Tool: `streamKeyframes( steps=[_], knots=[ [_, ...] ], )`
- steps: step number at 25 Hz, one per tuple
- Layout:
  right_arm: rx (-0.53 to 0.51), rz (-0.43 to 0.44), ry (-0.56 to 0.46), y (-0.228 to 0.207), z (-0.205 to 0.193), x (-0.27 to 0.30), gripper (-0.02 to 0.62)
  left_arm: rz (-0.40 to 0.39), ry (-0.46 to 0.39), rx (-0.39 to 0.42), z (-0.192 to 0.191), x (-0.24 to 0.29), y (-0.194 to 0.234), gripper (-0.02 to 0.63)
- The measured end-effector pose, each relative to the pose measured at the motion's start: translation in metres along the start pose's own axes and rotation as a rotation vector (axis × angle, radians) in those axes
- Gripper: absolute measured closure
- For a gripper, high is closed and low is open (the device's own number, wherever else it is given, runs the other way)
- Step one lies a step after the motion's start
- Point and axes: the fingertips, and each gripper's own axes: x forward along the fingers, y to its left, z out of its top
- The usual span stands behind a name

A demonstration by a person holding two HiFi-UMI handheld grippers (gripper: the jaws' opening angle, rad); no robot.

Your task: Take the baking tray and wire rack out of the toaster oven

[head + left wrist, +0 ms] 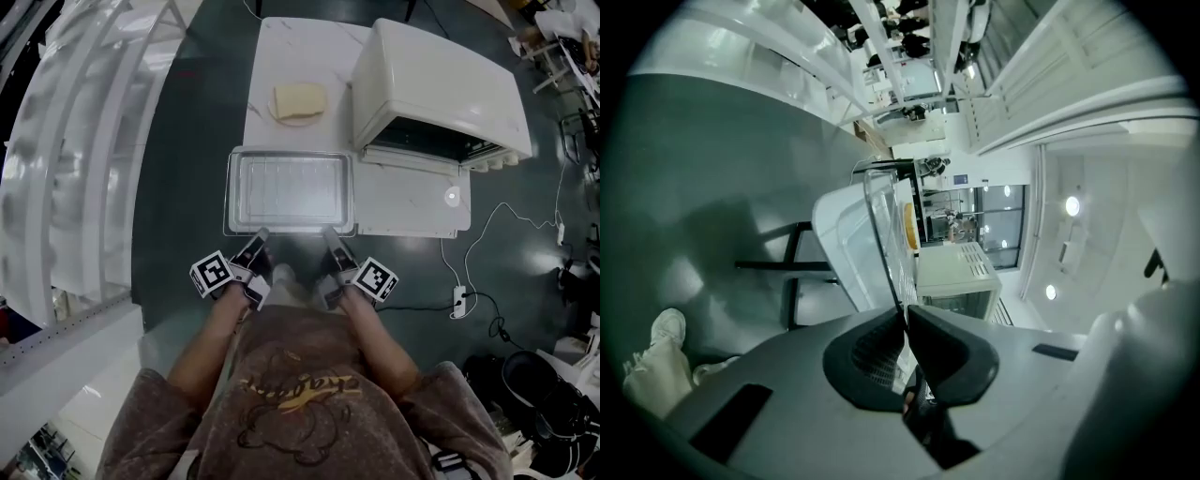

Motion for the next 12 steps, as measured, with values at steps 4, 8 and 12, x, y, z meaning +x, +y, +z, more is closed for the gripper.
streamKeyframes(
  steps=[4,8,12],
  knots=[
    [0.01,-0.021,0.013,-0.01,-0.008,-0.002,0.571,0.025,0.016,0.001,-0.003,-0.002,0.012,0.597],
    [0.037,-0.064,0.052,-0.022,-0.015,-0.004,0.569,0.043,0.035,0.004,-0.005,-0.002,0.021,0.596],
    [0.042,-0.044,0.103,-0.025,-0.016,-0.002,0.569,0.046,0.055,-0.013,-0.007,-0.001,0.024,0.597]
  ],
)
